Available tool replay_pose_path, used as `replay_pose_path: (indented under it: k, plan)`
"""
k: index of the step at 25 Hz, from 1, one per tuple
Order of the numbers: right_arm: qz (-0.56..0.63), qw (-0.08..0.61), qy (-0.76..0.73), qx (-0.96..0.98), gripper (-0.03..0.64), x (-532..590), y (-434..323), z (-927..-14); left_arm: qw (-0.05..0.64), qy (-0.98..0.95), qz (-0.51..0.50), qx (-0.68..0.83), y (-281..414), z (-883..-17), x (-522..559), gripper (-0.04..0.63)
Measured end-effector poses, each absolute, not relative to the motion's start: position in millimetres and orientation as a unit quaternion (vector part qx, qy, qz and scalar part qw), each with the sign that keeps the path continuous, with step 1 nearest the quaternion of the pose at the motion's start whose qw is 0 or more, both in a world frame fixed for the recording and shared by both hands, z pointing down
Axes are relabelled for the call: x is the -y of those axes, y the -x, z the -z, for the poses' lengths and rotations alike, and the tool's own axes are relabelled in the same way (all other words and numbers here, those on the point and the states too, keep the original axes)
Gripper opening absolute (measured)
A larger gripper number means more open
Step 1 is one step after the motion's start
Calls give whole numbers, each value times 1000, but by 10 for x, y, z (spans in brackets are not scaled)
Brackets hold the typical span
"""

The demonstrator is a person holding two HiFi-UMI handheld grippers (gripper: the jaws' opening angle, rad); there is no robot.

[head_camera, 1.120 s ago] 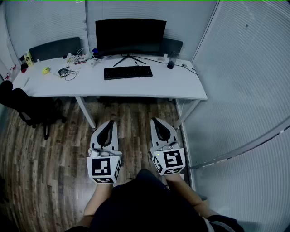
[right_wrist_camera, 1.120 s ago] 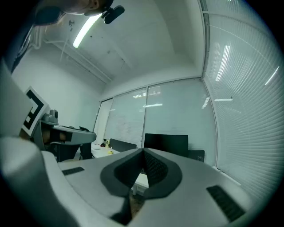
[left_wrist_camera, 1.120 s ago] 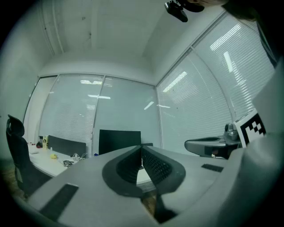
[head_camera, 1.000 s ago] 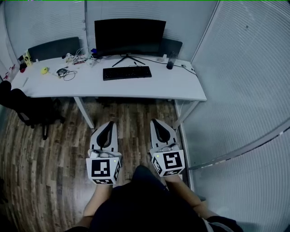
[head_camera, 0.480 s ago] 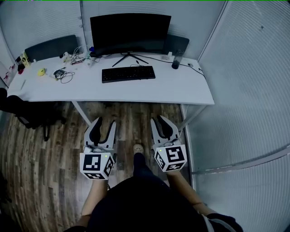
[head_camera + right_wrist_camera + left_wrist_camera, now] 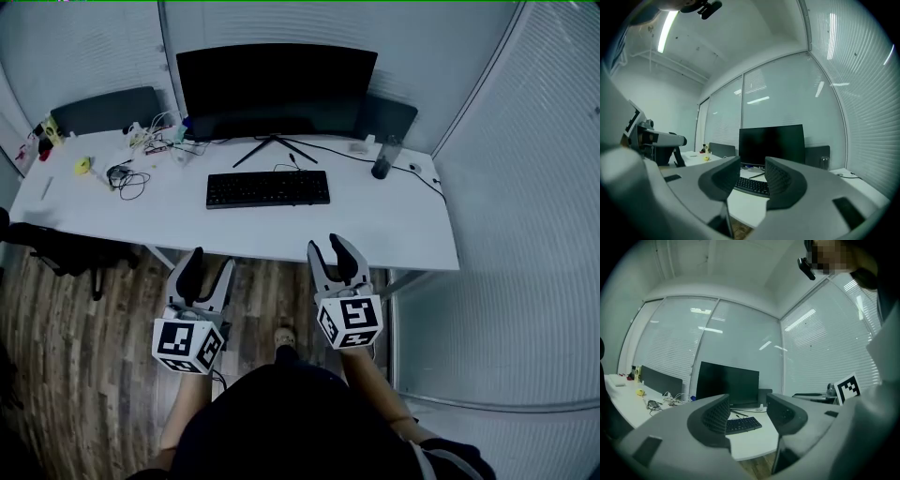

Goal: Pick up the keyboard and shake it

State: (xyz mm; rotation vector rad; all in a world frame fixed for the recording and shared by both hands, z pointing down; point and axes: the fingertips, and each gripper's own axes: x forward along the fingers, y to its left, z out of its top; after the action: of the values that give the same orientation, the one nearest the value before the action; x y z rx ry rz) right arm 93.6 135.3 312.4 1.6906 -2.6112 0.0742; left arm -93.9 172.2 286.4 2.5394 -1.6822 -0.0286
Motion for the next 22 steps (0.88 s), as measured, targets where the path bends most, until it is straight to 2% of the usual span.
replay_pose_path:
  k: [7,22]
  plan:
    - [-41,23,-522,852,156,-551,-1025,-3308,58,-817,12,574,896,-2994,-1059,224]
    - [-75,63,-521,848,156,191,-1037,-3875,114,-797,-12,593,1229,-3640,-140,223]
